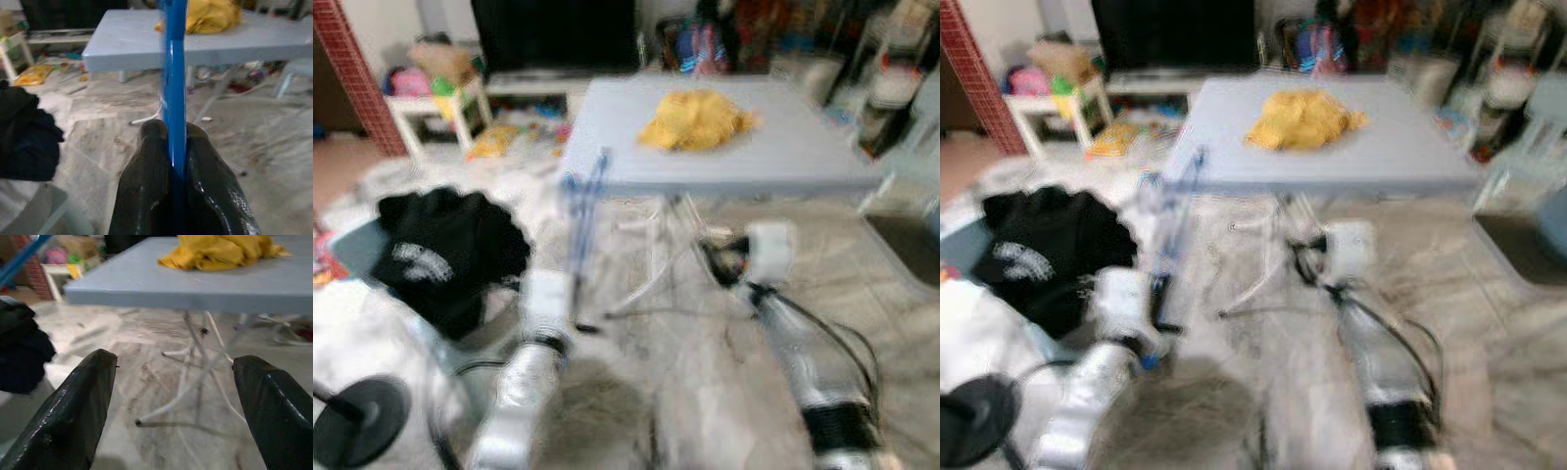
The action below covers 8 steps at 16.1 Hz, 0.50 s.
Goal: Hang hanger
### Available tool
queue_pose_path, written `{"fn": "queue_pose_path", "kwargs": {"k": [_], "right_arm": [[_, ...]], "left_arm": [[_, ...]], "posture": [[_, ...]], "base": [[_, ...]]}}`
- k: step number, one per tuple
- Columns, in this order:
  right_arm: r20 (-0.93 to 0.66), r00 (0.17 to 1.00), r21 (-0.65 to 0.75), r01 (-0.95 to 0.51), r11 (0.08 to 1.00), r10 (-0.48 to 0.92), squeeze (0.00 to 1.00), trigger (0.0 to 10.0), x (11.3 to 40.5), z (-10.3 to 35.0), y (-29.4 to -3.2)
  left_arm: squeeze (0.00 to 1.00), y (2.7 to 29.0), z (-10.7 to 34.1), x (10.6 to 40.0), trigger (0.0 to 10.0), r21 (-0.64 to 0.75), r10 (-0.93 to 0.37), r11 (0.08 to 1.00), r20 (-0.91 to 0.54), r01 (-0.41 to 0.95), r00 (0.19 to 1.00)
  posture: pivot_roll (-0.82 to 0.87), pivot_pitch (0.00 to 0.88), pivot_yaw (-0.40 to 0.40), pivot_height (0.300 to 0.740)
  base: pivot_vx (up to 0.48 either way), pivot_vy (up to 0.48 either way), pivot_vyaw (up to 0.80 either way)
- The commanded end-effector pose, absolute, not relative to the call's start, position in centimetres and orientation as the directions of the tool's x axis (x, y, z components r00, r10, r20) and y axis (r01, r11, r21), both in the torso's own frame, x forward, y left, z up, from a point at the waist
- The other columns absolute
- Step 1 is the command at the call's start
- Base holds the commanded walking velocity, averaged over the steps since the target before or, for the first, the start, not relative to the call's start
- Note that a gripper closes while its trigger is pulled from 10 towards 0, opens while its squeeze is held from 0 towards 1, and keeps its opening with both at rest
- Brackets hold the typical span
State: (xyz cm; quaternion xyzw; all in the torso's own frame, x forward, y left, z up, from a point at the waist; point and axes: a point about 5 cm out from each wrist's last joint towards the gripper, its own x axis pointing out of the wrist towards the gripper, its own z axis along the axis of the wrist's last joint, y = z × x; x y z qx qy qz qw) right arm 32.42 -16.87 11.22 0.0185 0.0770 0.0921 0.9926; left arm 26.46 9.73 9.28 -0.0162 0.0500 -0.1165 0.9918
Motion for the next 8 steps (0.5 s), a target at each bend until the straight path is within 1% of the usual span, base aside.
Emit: {"fn": "queue_pose_path", "kwargs": {"k": [1, 3, 6, 7, 8], "right_arm": [[-0.126, 0.970, 0.051, -0.201, 0.978, 0.206, 0.00, 10.0, 32.71, 11.86, -16.04], [-0.138, 0.968, 0.056, -0.203, 0.978, 0.209, 0.00, 10.0, 32.56, 11.55, -16.05], [-0.146, 0.967, 0.023, -0.206, 0.978, 0.207, 0.00, 10.0, 32.68, 11.48, -16.21], [-0.149, 0.965, -0.008, -0.218, 0.976, 0.214, 0.00, 10.0, 32.74, 11.51, -16.22], [-0.133, 0.964, -0.080, -0.241, 0.967, 0.229, 0.00, 10.0, 32.87, 11.79, -16.23]], "left_arm": [[0.00, 10.44, 9.68, 26.76, 10.0, -0.025, -0.213, 0.977, -0.080, 0.211, 0.974], [0.00, 10.46, 9.60, 26.70, 10.0, -0.028, -0.215, 0.977, -0.083, 0.213, 0.973], [0.00, 10.34, 9.16, 26.69, 10.0, -0.023, -0.232, 0.973, -0.108, 0.231, 0.967], [0.00, 10.30, 9.03, 26.67, 10.0, -0.027, -0.240, 0.971, -0.118, 0.238, 0.964], [0.00, 10.25, 8.71, 26.65, 10.0, -0.045, -0.269, 0.963, -0.143, 0.265, 0.953]], "posture": [[-0.05, 0.000, 0.010, 0.740], [-0.05, 0.000, 0.009, 0.740], [-0.05, 0.000, 0.008, 0.740], [-0.05, 0.000, 0.008, 0.740], [-0.05, 0.000, 0.007, 0.740]], "base": [[0.000, 0.000, 0.00], [0.000, 0.000, 0.00], [0.000, 0.000, 0.00], [0.000, 0.000, 0.00], [0.000, 0.000, 0.00]]}}
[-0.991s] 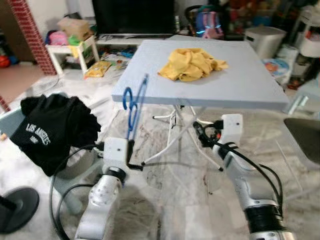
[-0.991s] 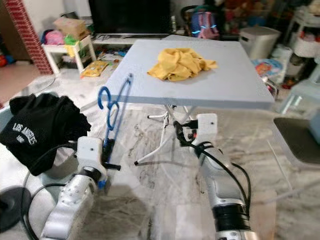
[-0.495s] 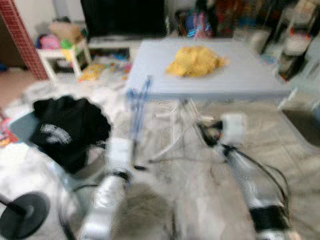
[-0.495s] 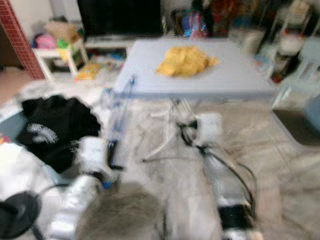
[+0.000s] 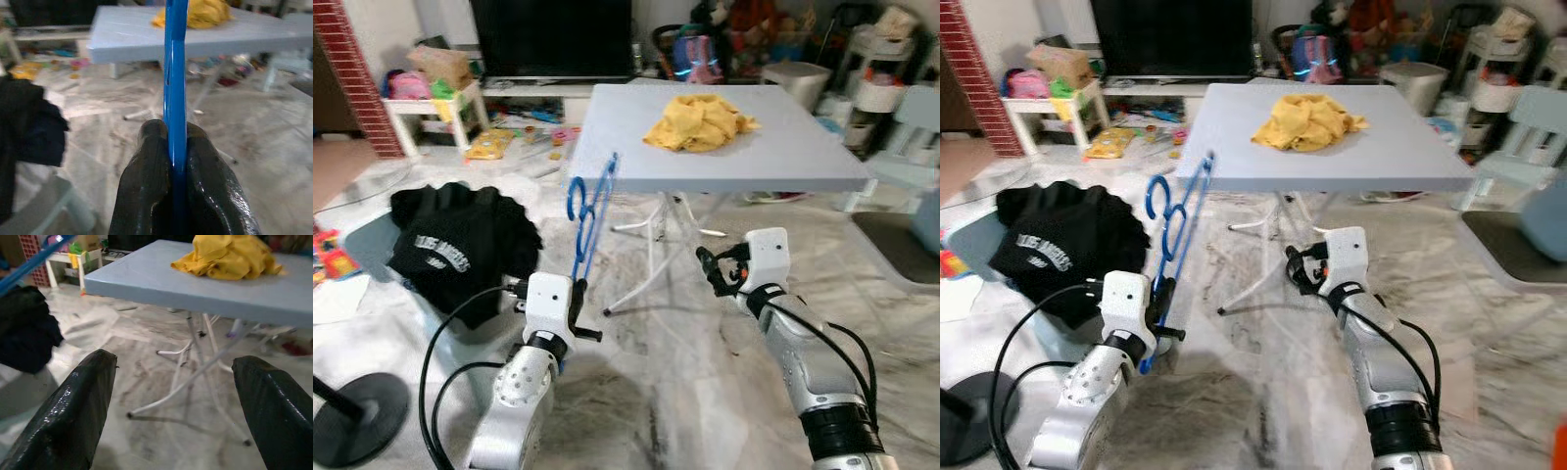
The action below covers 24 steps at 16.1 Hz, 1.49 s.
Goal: Hang hanger
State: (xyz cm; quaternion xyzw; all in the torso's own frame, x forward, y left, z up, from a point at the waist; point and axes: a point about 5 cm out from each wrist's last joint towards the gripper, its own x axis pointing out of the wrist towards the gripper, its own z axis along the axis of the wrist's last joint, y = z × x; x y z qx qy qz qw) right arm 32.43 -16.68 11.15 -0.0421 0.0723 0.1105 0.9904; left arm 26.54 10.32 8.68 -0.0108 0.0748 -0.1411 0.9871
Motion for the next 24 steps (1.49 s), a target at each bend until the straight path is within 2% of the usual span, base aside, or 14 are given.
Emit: {"fn": "queue_pose_path", "kwargs": {"k": [1, 2, 4, 5, 7, 9, 12, 15, 18, 22, 24], "right_arm": [[-0.120, 0.963, -0.134, -0.257, 0.957, 0.242, 0.00, 10.0, 33.1, 12.2, -16.6], [-0.112, 0.960, -0.167, -0.272, 0.948, 0.256, 0.00, 10.0, 33.3, 12.6, -17.2], [-0.113, 0.941, -0.177, -0.334, 0.926, 0.318, 0.00, 10.0, 33.6, 13.3, -18.5], [-0.182, 0.876, -0.221, -0.480, 0.849, 0.447, 0.00, 10.0, 33.1, 13.0, -18.4], [-0.272, 0.786, -0.355, -0.618, 0.701, 0.555, 0.00, 10.0, 32.2, 12.8, -19.1], [-0.353, 0.693, -0.409, -0.718, 0.563, 0.629, 0.00, 10.0, 31.6, 13.1, -20.0], [-0.576, 0.481, -0.423, -0.867, 0.262, 0.662, 0.00, 10.0, 30.9, 13.9, -21.8], [-0.656, 0.395, -0.400, -0.905, 0.146, 0.644, 0.00, 10.0, 30.7, 14.1, -22.1], [-0.747, 0.254, -0.346, -0.938, -0.032, 0.614, 0.00, 10.0, 30.5, 13.4, -21.2], [-0.835, 0.171, -0.271, -0.955, -0.121, 0.523, 0.00, 10.0, 29.9, 10.5, -20.9], [-0.838, 0.186, -0.281, -0.953, -0.113, 0.514, 0.00, 10.0, 30.2, 9.6, -20.5]], "left_arm": [[0.00, 10.3, 7.8, 26.5, 10.0, -0.081, -0.354, 0.935, -0.218, 0.344, 0.910], [0.00, 11.0, 6.7, 26.2, 10.0, -0.110, -0.421, 0.906, -0.312, 0.408, 0.852], [0.00, 12.6, 5.8, 25.6, 10.0, -0.088, -0.516, 0.845, -0.399, 0.528, 0.758], [0.00, 13.0, 5.7, 25.2, 10.0, -0.025, -0.571, 0.784, -0.419, 0.620, 0.706], [0.00, 12.6, 5.7, 24.1, 10.0, -0.054, -0.664, 0.689, -0.446, 0.723, 0.600], [0.00, 12.3, 5.6, 23.3, 10.0, -0.038, -0.711, 0.607, -0.471, 0.794, 0.522], [0.00, 12.0, 5.4, 22.3, 10.0, -0.022, -0.761, 0.488, -0.500, 0.872, 0.413], [0.00, 11.7, 5.5, 22.0, 10.0, -0.007, -0.770, 0.452, -0.508, 0.892, 0.386], [0.00, 11.0, 5.8, 21.8, 10.0, 0.022, -0.789, 0.398, -0.502, 0.917, 0.355], [0.00, 9.9, 6.7, 21.9, 10.0, 0.046, -0.811, 0.374, -0.467, 0.926, 0.351], [0.00, 9.5, 7.0, 22.0, 10.0, 0.051, -0.819, 0.371, -0.453, 0.927, 0.353]], "posture": [[-0.06, 0.000, 0.011, 0.740], [-0.06, 0.000, 0.010, 0.740], [-0.06, 0.000, 0.011, 0.740], [-0.06, 0.000, 0.013, 0.740], [-0.06, 0.000, 0.016, 0.740], [-0.07, 0.000, 0.019, 0.740], [-0.07, 0.000, 0.019, 0.740], [-0.07, 0.000, 0.019, 0.740], [-0.07, 0.000, 0.017, 0.740], [-0.07, 0.000, 0.013, 0.740], [-0.07, 0.000, 0.010, 0.740]], "base": [[0.000, 0.000, 0.00], [0.000, 0.000, 0.00], [0.000, 0.000, 0.00], [0.000, 0.000, 0.00], [0.000, 0.000, 0.00], [0.000, 0.000, 0.00], [0.000, 0.000, 0.00], [0.000, 0.000, 0.00], [0.000, 0.000, 0.00], [0.000, 0.000, 0.00], [0.000, 0.000, 0.00]]}}
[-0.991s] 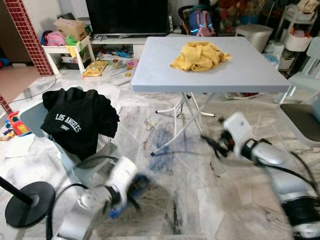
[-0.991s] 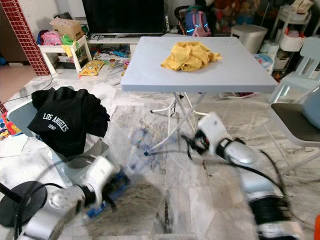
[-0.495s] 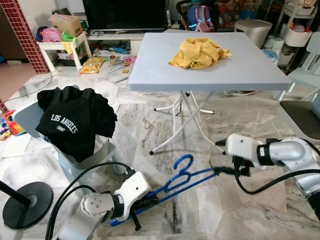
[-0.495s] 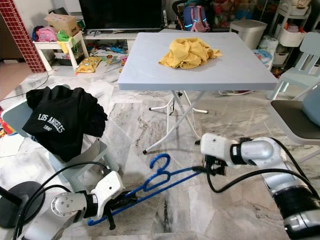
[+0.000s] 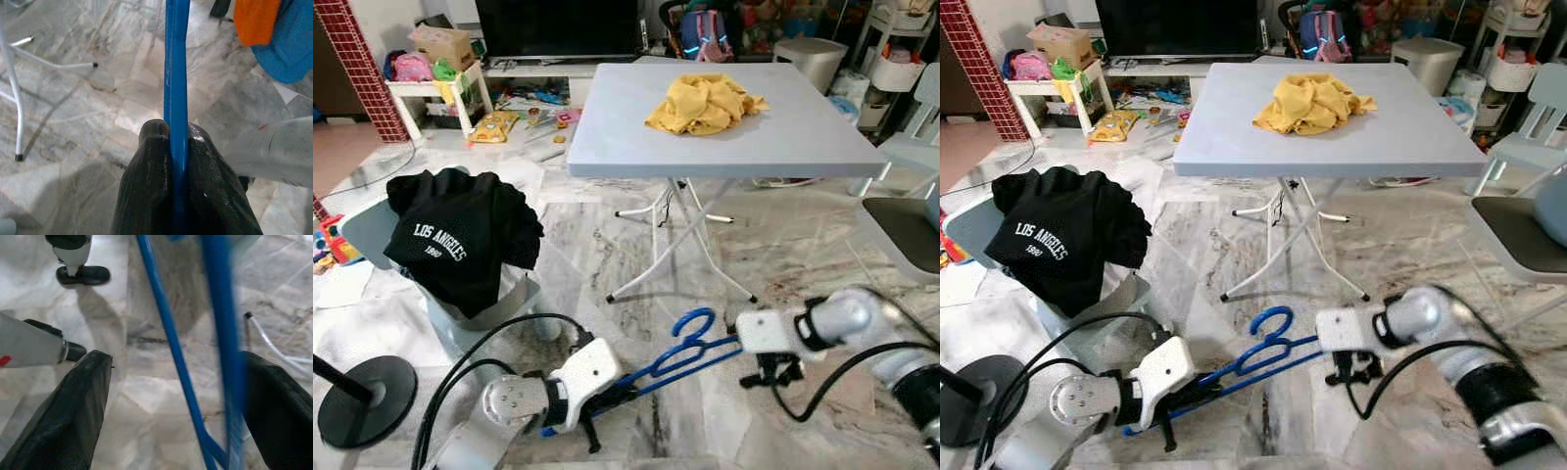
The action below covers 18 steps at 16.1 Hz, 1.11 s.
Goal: Hang hanger
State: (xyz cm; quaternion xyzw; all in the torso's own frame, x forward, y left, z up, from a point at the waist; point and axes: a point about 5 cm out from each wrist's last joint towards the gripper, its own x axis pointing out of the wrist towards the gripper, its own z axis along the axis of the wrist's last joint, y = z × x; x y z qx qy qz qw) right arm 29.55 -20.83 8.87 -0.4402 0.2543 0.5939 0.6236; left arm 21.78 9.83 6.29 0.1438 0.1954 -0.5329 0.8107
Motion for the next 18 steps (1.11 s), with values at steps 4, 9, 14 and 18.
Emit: {"fn": "queue_pose_path", "kwargs": {"k": [4, 9, 14, 18], "right_arm": [[-0.836, 0.223, -0.319, -0.941, -0.115, 0.501, 0.00, 0.0, 31.1, 9.1, -19.8], [-0.893, 0.172, -0.284, -0.932, -0.224, 0.416, 0.00, 0.0, 32.1, 10.0, -20.5], [-0.927, 0.132, -0.241, -0.926, -0.290, 0.350, 0.00, 0.0, 32.6, 11.1, -21.2], [-0.934, 0.093, -0.203, -0.931, -0.302, 0.344, 0.00, 0.0, 32.4, 10.8, -21.2]], "left_arm": [[0.00, 9.3, 6.9, 22.1, 10.0, 0.046, -0.823, 0.369, -0.448, 0.928, 0.350], [0.00, 9.3, 6.6, 22.1, 10.0, 0.031, -0.823, 0.367, -0.455, 0.930, 0.340], [0.00, 9.3, 6.6, 22.2, 10.0, 0.033, -0.821, 0.367, -0.458, 0.929, 0.341], [0.00, 9.2, 6.7, 22.3, 10.0, 0.030, -0.822, 0.368, -0.456, 0.929, 0.340]], "posture": [[-0.07, 0.000, 0.009, 0.740], [-0.07, 0.000, 0.010, 0.740], [-0.07, 0.000, 0.011, 0.740], [-0.07, 0.000, 0.012, 0.740]], "base": [[0.000, 0.000, 0.00], [0.000, 0.000, 0.00], [0.000, 0.000, 0.00], [0.000, 0.000, 0.00]]}}
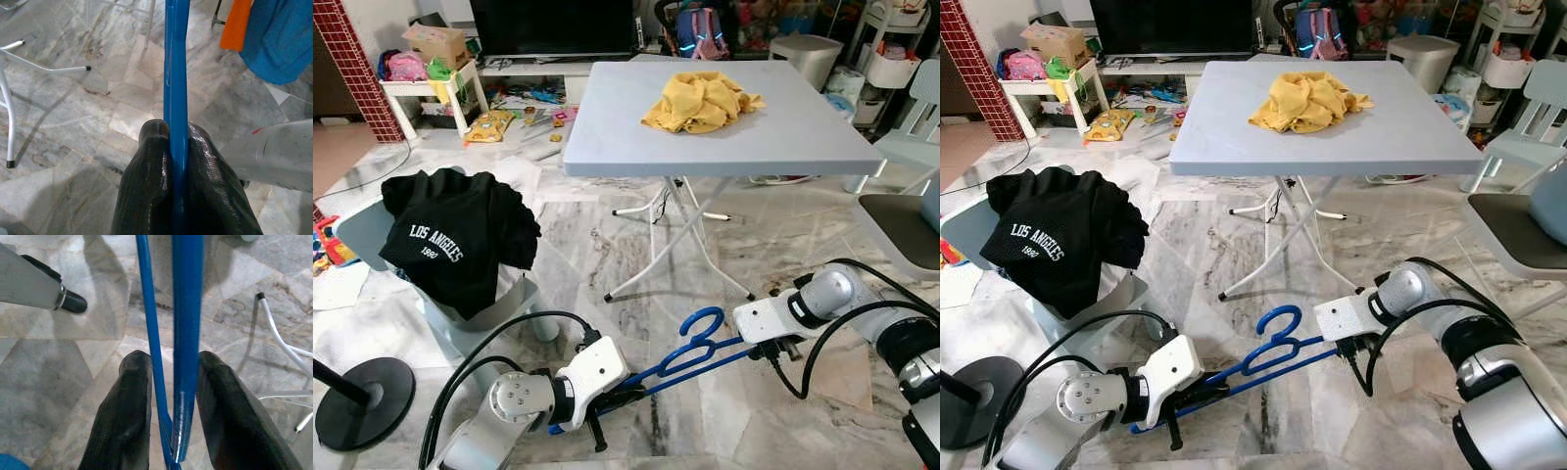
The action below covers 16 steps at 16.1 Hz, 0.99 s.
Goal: Hang hanger
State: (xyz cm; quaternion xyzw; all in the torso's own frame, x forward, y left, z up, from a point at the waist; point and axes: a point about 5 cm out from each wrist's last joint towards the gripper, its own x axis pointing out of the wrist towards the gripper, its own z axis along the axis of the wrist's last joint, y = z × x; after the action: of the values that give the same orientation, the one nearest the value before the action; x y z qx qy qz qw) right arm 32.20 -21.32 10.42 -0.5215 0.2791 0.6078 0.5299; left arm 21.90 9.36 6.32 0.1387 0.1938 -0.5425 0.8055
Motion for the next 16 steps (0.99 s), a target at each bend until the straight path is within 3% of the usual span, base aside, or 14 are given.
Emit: {"fn": "queue_pose_path", "kwargs": {"k": [1, 6, 12, 13, 14, 16], "right_arm": [[-0.937, 0.084, -0.194, -0.933, -0.304, 0.340, 0.00, 0.0, 32.3, 10.7, -21.3], [-0.948, 0.045, -0.144, -0.944, -0.297, 0.316, 0.00, 0.0, 32.0, 10.6, -22.1], [-0.941, 0.073, -0.168, -0.949, -0.269, 0.331, 0.00, 0.0, 32.2, 10.4, -22.0], [-0.941, 0.087, -0.179, -0.948, -0.263, 0.326, 0.00, 0.0, 32.3, 10.4, -22.1], [-0.941, 0.112, -0.199, -0.947, -0.254, 0.321, 0.00, 0.0, 32.4, 10.4, -22.2], [-0.924, 0.208, -0.278, -0.942, -0.189, 0.321, 0.00, 0.0, 33.0, 10.5, -22.3]], "left_arm": [[0.00, 9.2, 6.7, 22.3, 10.0, 0.030, -0.822, 0.368, -0.456, 0.929, 0.340], [0.00, 9.1, 6.8, 22.3, 10.0, 0.025, -0.827, 0.368, -0.449, 0.929, 0.339], [0.00, 9.8, 6.3, 22.4, 10.0, 0.058, -0.801, 0.391, -0.470, 0.918, 0.371], [0.80, 9.9, 6.3, 22.5, 10.0, 0.070, -0.793, 0.407, -0.468, 0.911, 0.391], [1.00, 10.0, 6.4, 22.8, 10.0, 0.070, -0.787, 0.434, -0.456, 0.898, 0.415], [1.00, 9.9, 7.1, 23.6, 10.0, 0.089, -0.769, 0.509, -0.400, 0.856, 0.498]], "posture": [[-0.07, 0.000, 0.013, 0.740], [-0.07, 0.000, 0.008, 0.740], [-0.07, 0.000, 0.003, 0.740], [-0.07, 0.000, 0.003, 0.740], [-0.07, 0.000, 0.003, 0.740], [-0.07, 0.000, 0.002, 0.740]], "base": [[0.000, 0.000, 0.00], [0.000, 0.000, 0.00], [0.000, 0.000, 0.00], [0.000, 0.000, 0.00], [0.000, 0.000, 0.00], [0.000, 0.000, 0.00]]}}
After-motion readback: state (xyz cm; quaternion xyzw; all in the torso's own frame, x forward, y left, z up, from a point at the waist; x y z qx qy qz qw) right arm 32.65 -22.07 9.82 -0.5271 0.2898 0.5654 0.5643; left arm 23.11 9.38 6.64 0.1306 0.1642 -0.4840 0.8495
